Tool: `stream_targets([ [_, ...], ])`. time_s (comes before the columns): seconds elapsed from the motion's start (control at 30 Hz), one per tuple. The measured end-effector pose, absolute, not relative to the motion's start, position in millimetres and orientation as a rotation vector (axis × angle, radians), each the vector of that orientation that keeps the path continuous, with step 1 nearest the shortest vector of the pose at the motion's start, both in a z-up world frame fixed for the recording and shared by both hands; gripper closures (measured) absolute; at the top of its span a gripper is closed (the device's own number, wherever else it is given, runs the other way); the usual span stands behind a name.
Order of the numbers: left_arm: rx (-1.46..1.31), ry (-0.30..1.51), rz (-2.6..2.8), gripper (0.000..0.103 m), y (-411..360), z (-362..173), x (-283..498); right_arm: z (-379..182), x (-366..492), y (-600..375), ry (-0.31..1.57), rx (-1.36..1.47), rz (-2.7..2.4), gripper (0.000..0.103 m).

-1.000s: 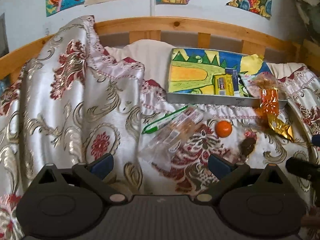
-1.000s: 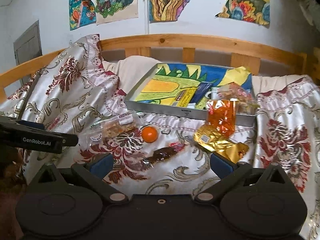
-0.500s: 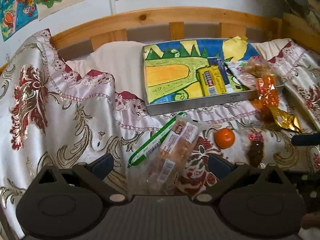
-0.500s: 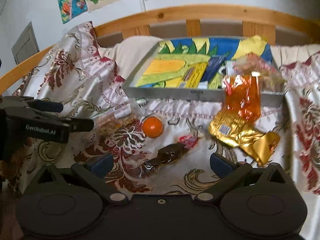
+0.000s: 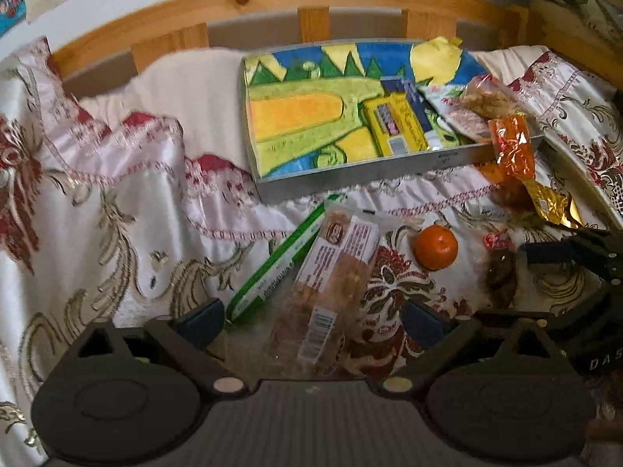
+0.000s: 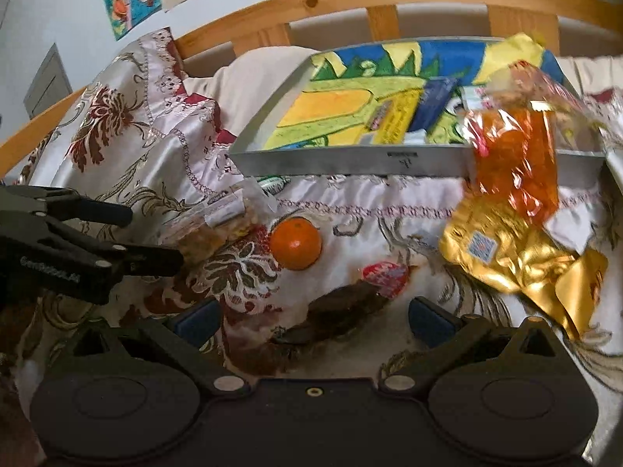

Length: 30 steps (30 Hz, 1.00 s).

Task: Organize snacks
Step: 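Grasp the clear bread-bar package with the left gripper while the right gripper grasps the brown chocolate stick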

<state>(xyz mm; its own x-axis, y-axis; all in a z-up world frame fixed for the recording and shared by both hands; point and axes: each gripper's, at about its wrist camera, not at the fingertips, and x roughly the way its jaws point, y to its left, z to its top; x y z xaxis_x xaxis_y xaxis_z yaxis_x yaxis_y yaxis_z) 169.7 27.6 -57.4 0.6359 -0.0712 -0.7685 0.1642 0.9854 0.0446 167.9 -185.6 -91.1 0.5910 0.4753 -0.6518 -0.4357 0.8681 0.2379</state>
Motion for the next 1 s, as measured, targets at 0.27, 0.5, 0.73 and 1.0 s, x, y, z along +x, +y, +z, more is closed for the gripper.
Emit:
stream_targets([
  [0.27, 0.060, 0.931, -0.178, 0.031, 30.3, -62.8, 177.2, -89.5, 163.2, -180.5, 0.724, 0.054, 0.585, 0.014],
  [0.5, 0.050, 0.958, -0.151, 0.045, 24.7, -64.7, 185.4, -88.2, 170.9, -192.8, 0.742, 0.160, 0.567, 0.026],
  [0.73, 0.071, 0.943, -0.140, 0.049, 18.9, -65.9, 191.3, -86.8, 174.4, -194.6, 0.756, 0.144, 0.546, 0.058],
  [1.0, 0.019, 0.958, -0.113, 0.058, 15.6, -64.6, 187.6, -88.5, 173.7, -193.0, 0.762, 0.132, 0.565, 0.075],
])
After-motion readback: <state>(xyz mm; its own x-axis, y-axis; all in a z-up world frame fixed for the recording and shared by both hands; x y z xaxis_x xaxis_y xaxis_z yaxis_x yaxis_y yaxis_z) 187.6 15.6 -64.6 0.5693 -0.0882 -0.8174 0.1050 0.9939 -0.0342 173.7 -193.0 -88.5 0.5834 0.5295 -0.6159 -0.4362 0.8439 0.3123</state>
